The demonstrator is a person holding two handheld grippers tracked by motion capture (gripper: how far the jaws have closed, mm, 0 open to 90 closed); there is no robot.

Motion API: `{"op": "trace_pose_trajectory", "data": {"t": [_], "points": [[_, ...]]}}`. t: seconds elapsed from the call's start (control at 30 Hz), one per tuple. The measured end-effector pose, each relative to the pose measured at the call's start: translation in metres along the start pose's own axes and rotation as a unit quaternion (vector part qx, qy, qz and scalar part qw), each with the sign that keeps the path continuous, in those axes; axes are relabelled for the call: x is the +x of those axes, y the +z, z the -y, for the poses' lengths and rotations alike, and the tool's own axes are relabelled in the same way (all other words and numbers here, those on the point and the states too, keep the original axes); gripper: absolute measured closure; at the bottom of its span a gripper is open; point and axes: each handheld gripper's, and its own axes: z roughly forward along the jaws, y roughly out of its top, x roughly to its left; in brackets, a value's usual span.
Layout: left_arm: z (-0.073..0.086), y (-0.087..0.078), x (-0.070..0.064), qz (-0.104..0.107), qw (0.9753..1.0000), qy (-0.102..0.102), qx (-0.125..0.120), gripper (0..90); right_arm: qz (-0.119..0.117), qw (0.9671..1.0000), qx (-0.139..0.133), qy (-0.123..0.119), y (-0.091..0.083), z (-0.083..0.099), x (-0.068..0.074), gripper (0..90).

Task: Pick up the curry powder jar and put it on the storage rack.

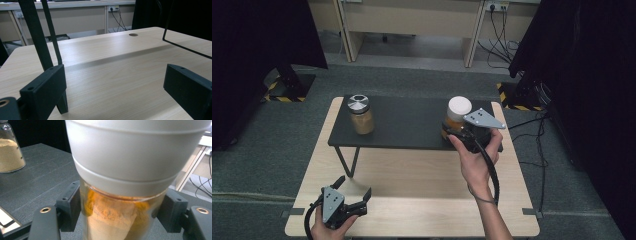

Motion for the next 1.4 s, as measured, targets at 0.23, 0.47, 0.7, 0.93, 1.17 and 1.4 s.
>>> {"op": "trace_pose_trajectory", "data": {"t": [0.23, 0.47, 0.7, 0.93, 1.17, 1.4], "points": [[0.001, 0.001, -0.001, 0.002, 1.0, 0.001, 0.003, 3.8, 0.0, 0.9999, -0.008, 0.006, 0.003, 0.004, -0.001, 30.7], [0.001, 0.002, -0.002, 0.002, 1.0, 0.003, 0.007, 3.8, -0.003, 0.9998, -0.014, 0.012, 0.004, 0.007, -0.004, 30.7], [0.002, 0.003, -0.004, 0.004, 0.9999, 0.004, 0.008, 3.8, -0.004, 0.9998, -0.016, 0.014, 0.005, 0.008, -0.005, 30.7], [0.002, 0.003, -0.004, 0.005, 0.9999, 0.005, 0.008, 3.8, -0.006, 0.9997, -0.016, 0.018, 0.005, 0.009, -0.006, 30.7], [0.002, 0.003, -0.004, 0.005, 0.9999, 0.005, 0.007, 3.8, -0.004, 0.9997, -0.02, 0.016, 0.005, 0.011, -0.005, 30.5], [0.002, 0.002, -0.004, 0.005, 1.0, 0.003, 0.007, 3.8, -0.003, 0.999, -0.043, 0.013, 0.005, 0.021, -0.005, 26.3]]}}
